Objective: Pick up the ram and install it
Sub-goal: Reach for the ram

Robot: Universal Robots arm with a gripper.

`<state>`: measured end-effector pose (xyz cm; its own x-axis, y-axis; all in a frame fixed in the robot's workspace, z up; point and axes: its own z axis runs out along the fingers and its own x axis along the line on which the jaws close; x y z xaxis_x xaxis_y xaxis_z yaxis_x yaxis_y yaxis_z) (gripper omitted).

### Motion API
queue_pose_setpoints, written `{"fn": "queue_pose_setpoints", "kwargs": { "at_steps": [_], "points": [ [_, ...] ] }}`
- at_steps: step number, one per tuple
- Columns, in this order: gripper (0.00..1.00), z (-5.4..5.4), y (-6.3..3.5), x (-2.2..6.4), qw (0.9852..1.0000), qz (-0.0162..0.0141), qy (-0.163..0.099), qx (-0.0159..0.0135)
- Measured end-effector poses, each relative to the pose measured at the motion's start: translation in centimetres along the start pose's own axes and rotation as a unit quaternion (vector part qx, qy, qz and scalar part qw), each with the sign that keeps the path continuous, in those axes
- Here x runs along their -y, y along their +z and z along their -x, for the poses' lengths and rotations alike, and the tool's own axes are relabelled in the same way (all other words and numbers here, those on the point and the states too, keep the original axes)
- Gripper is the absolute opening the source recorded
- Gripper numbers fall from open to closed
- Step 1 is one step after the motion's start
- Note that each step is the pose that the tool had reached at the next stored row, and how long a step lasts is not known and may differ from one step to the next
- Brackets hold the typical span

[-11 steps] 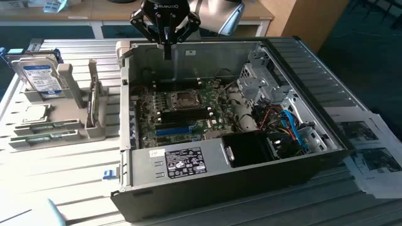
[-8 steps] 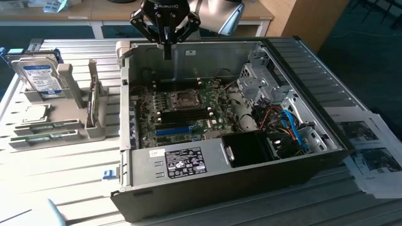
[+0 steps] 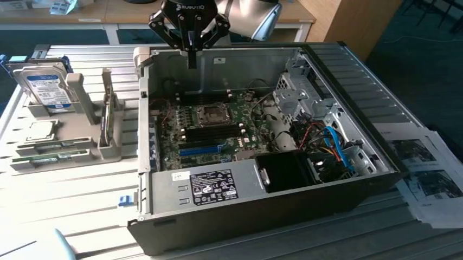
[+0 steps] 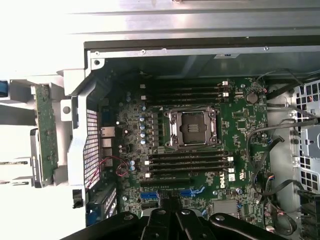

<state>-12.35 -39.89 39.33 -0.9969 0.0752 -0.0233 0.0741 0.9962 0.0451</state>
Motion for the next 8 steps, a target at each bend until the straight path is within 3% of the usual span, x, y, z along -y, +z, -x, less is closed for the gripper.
{"fn": "queue_pose_setpoints", "kwargs": {
  "at_steps": [4, 8],
  "points": [
    [0.10, -0.1, -0.01, 0.01, 1.0000, -0.0001, 0.000, 0.0000],
    [0.10, -1.1, -0.02, 0.08, 1.0000, 0.0000, 0.000, 0.0000]
  ]
}}
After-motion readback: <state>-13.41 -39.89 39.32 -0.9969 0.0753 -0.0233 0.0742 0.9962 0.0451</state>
